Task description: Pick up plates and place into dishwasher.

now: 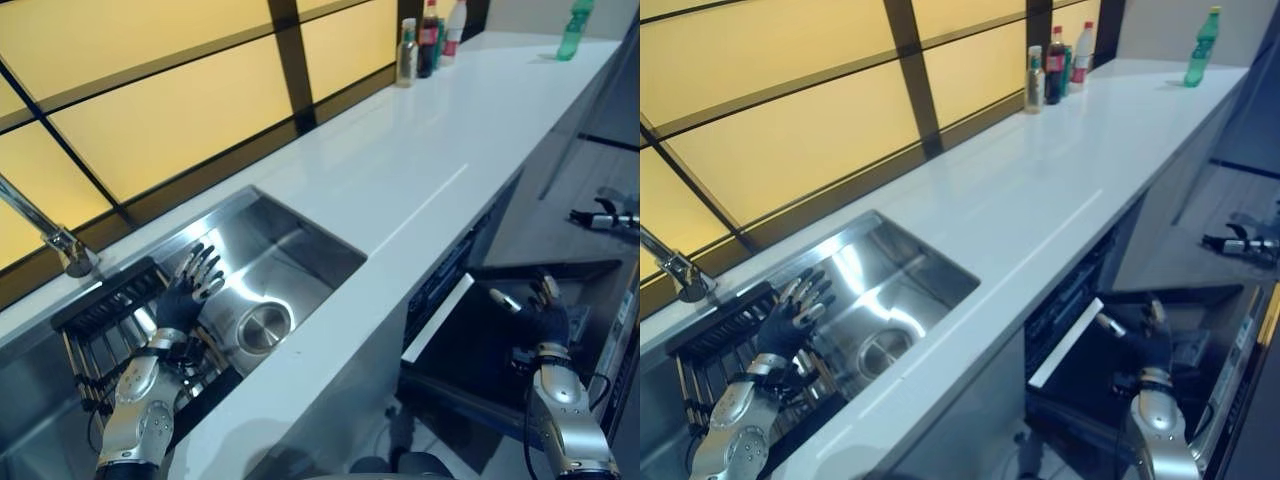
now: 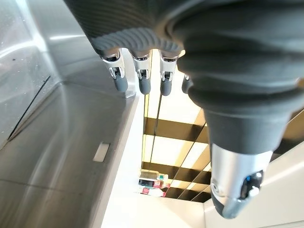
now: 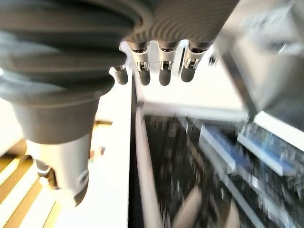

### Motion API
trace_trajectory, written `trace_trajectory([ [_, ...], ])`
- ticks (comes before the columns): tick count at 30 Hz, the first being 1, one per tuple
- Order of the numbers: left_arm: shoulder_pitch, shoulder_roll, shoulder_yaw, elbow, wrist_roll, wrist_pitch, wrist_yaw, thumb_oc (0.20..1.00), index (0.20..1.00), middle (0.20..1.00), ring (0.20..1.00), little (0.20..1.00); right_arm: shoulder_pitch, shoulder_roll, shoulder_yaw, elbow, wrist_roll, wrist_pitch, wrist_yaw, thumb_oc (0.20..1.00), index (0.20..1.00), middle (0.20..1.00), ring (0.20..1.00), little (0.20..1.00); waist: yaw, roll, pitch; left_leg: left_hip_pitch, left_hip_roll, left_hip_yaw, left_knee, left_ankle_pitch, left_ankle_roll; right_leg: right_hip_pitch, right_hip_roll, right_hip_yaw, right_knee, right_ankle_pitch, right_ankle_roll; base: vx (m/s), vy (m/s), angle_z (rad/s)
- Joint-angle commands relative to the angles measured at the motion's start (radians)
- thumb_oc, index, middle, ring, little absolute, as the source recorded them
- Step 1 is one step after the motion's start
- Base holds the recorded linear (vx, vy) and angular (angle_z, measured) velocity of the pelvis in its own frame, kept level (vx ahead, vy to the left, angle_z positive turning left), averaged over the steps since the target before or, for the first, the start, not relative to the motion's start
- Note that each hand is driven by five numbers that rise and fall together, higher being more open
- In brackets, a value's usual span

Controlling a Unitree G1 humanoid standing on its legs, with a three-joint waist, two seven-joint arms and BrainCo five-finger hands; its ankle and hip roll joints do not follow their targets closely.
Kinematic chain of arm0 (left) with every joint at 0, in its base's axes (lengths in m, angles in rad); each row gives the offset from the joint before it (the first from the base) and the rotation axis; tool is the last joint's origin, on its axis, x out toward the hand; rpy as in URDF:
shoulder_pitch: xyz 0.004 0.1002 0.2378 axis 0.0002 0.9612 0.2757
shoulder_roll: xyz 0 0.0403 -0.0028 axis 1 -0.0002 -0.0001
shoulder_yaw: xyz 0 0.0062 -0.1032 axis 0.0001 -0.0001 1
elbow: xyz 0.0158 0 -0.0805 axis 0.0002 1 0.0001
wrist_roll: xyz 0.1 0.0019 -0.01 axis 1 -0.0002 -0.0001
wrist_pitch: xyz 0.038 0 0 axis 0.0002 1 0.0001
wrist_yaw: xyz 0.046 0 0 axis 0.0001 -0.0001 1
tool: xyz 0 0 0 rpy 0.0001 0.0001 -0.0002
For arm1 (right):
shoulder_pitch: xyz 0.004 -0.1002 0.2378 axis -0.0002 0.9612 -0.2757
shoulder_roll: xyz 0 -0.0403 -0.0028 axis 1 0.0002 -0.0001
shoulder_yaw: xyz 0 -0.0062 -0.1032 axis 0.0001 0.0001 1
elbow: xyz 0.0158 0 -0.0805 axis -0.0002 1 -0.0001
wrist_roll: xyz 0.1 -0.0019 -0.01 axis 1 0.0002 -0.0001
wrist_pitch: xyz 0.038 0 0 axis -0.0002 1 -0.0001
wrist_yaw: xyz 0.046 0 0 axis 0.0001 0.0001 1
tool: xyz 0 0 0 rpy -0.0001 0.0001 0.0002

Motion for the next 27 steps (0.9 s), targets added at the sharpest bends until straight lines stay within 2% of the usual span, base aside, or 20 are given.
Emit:
trace_trajectory([
  [1,-0.008,0.041,0.047,-0.036,0.002,-0.084,0.019,1.000,1.000,1.000,1.000,1.000,-0.008,-0.007,-0.041,-0.075,-0.050,0.002,-0.164,1.000,1.000,1.000,1.000,1.000,-0.018,0.010,-0.032,-0.033,-0.094,-0.001,0.065,-0.124,0.097,0.065,-0.083,0.069,-0.006,0.026,0.094,0.00,0.110,-0.17],
  [4,-0.009,0.031,0.032,-0.038,-0.003,-0.081,0.034,1.000,1.000,1.000,1.000,1.000,-0.011,-0.005,-0.062,-0.058,-0.091,0.026,-0.270,1.000,1.000,1.000,1.000,1.000,-0.027,0.036,-0.030,-0.034,-0.107,0.002,0.083,-0.132,0.100,0.052,-0.091,0.076,0.024,0.022,0.092,0.01,0.117,-0.08],
  [8,0.000,0.017,0.023,-0.038,-0.010,-0.083,0.036,1.000,1.000,1.000,1.000,1.000,-0.002,-0.003,-0.075,-0.036,-0.090,0.036,-0.352,1.000,1.000,1.000,1.000,1.000,-0.034,0.062,-0.021,-0.045,-0.128,0.005,0.128,-0.150,0.107,0.033,-0.096,0.084,0.083,0.001,0.081,0.01,0.103,-0.09],
  [11,0.009,-0.001,0.007,-0.030,-0.007,-0.092,0.036,1.000,1.000,1.000,1.000,1.000,0.013,-0.006,-0.092,-0.005,-0.074,0.045,-0.424,1.000,1.000,1.000,1.000,1.000,-0.040,0.085,-0.004,-0.062,-0.154,0.020,0.222,-0.191,0.116,0.013,-0.109,0.073,0.174,-0.029,0.061,0.04,0.118,-0.16],
  [16,0.011,-0.011,-0.016,-0.022,-0.014,-0.081,0.043,1.000,1.000,1.000,1.000,1.000,0.026,-0.016,-0.120,0.059,-0.041,0.029,-0.499,1.000,1.000,1.000,1.000,1.000,-0.047,0.114,0.013,-0.086,-0.174,0.039,0.324,-0.245,0.120,0.007,-0.134,0.051,0.244,-0.093,0.041,0.04,0.079,-0.17],
  [19,0.009,-0.025,-0.046,-0.014,-0.019,-0.073,0.063,1.000,1.000,1.000,1.000,1.000,0.021,-0.027,-0.121,0.106,-0.049,0.023,-0.572,1.000,1.000,1.000,1.000,1.000,-0.051,0.156,0.019,-0.093,-0.189,0.040,0.342,-0.249,0.120,0.001,-0.159,0.037,0.286,-0.102,0.031,0.05,0.106,-0.15],
  [22,0.018,-0.035,-0.061,-0.013,-0.021,-0.082,0.079,1.000,1.000,1.000,1.000,1.000,0.011,-0.039,-0.115,0.132,-0.095,0.024,-0.584,1.000,1.000,1.000,1.000,1.000,-0.051,0.186,0.023,-0.089,-0.194,0.057,0.343,-0.248,0.120,-0.014,-0.182,0.020,0.319,-0.109,0.027,0.08,0.103,-0.07],
  [24,0.036,-0.048,-0.062,-0.027,-0.021,-0.076,0.097,1.000,1.000,1.000,1.000,1.000,0.024,-0.044,-0.088,0.145,-0.153,0.027,-0.541,1.000,1.000,1.000,1.000,1.000,-0.049,0.213,0.025,-0.088,-0.196,0.076,0.342,-0.250,0.120,-0.024,-0.209,-0.001,0.338,-0.124,0.024,0.10,0.098,-0.14],
  [27,0.056,-0.063,-0.067,-0.042,-0.021,-0.078,0.101,1.000,1.000,1.000,1.000,1.000,0.061,-0.057,-0.032,0.145,-0.238,0.015,-0.470,1.000,1.000,1.000,1.000,1.000,-0.058,0.247,0.041,-0.120,-0.199,0.095,0.349,-0.243,0.121,-0.076,-0.227,0.013,0.372,-0.128,0.021,-0.02,0.086,-0.41],
])
